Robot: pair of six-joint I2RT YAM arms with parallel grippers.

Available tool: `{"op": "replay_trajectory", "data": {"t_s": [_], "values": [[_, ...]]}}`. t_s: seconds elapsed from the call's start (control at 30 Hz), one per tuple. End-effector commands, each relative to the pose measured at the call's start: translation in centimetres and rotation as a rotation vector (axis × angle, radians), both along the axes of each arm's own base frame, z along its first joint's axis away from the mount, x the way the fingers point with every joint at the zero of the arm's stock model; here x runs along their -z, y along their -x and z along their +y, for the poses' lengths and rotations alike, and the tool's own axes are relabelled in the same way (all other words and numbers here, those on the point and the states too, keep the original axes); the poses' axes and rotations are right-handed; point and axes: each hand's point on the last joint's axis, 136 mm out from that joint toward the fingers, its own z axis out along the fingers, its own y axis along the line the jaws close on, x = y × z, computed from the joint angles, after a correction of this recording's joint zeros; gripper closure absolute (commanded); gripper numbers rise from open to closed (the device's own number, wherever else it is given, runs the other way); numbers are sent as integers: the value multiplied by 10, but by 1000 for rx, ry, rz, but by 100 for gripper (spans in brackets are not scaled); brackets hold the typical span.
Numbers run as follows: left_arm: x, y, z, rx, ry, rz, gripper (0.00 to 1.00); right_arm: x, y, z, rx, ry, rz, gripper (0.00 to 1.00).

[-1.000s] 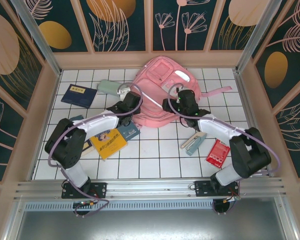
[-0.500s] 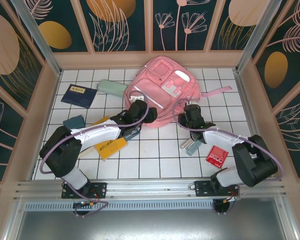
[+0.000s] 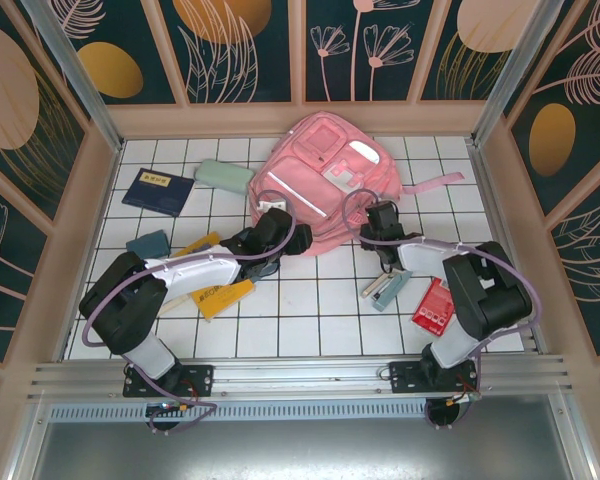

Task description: Pack the student bag

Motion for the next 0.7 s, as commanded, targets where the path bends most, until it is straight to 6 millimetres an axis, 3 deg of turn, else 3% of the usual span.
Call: {"op": "replay_trajectory", "data": {"t_s": [0.0, 0.5, 0.67], "values": [[-5, 1, -4, 4, 36, -13, 35, 1, -8, 1, -8, 8, 14, 70], [-6, 2, -3, 7, 30, -12, 34, 22, -12, -7, 40, 38, 65, 69], [-7, 2, -2, 6, 26, -13, 34, 19, -17, -14, 85, 66, 56, 68]]}}
